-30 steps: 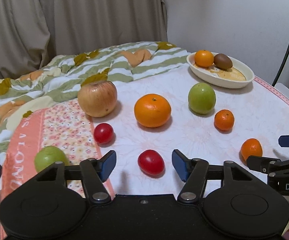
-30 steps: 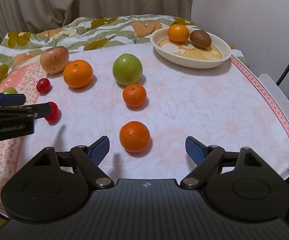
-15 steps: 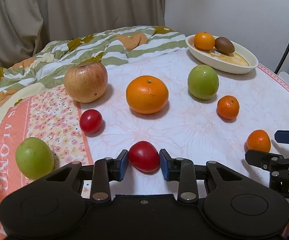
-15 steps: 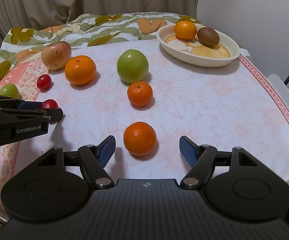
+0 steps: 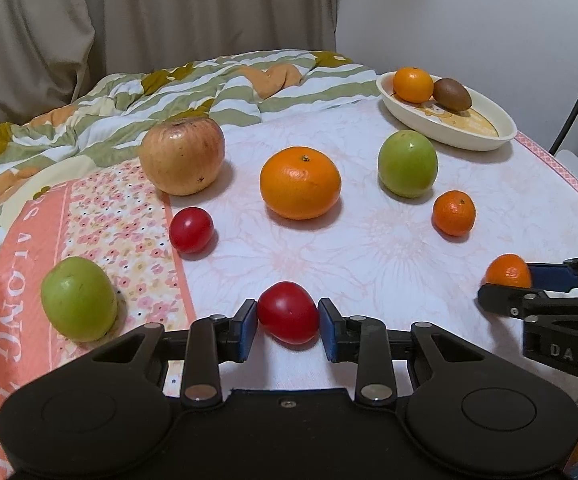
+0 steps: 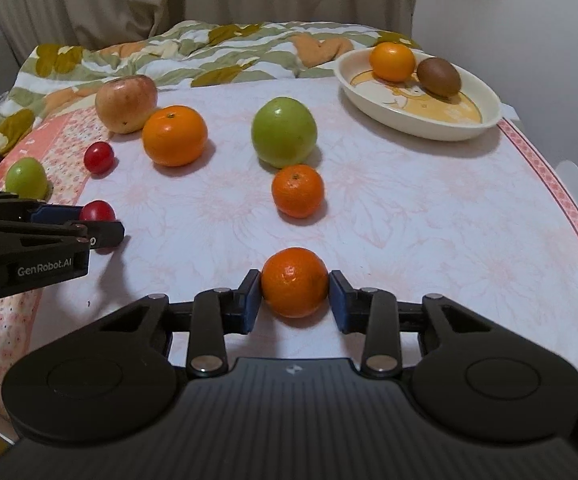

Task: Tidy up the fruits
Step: 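Grasp the red tomato with the left tool while the right tool grasps a mandarin, then carry the tomato and mandarin to the duck bowl and lower them in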

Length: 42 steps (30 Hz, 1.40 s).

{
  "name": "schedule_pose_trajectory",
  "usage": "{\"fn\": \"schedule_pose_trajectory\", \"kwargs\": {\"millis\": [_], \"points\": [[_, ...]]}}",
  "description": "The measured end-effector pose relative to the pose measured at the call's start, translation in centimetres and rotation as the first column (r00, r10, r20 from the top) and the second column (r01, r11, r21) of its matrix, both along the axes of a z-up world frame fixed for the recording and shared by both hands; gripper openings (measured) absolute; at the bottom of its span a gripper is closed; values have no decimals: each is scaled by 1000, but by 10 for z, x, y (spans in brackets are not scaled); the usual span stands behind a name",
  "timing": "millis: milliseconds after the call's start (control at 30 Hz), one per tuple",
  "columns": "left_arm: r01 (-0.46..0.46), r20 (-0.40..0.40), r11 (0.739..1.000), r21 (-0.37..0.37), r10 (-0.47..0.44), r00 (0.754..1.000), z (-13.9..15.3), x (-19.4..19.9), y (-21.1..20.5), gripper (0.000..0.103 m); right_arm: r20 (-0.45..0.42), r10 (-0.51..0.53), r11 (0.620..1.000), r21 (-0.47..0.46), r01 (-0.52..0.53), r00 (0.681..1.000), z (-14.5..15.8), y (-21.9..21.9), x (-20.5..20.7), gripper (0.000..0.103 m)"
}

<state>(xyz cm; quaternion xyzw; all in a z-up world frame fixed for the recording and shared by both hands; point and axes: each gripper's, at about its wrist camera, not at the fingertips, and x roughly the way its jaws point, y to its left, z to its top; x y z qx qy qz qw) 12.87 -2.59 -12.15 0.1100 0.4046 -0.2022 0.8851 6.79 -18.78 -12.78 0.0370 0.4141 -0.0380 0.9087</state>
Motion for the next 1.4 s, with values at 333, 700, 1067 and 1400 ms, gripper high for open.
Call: {"fn": "schedule_pose_trajectory", "kwargs": {"millis": [333, 700, 1067, 1400], "points": [[-22, 3, 998, -58, 22, 1000, 29, -14, 4, 36, 19, 22, 1000, -5, -22, 1000, 23, 0, -2, 51], [23, 82, 995, -98, -14, 997, 74, -33, -11, 36, 77, -8, 999, -48, 11, 997, 70, -25, -7, 51], [-58, 124, 989, -133, 75, 990, 106, -32, -50, 36, 78, 43, 999, -33, -41, 996, 96, -93, 5, 51], [-178, 124, 970, -166, 200, 972, 126, -17, -119, 36, 100, 166, 986, -12, -166, 981, 113, -172, 40, 51]]}}
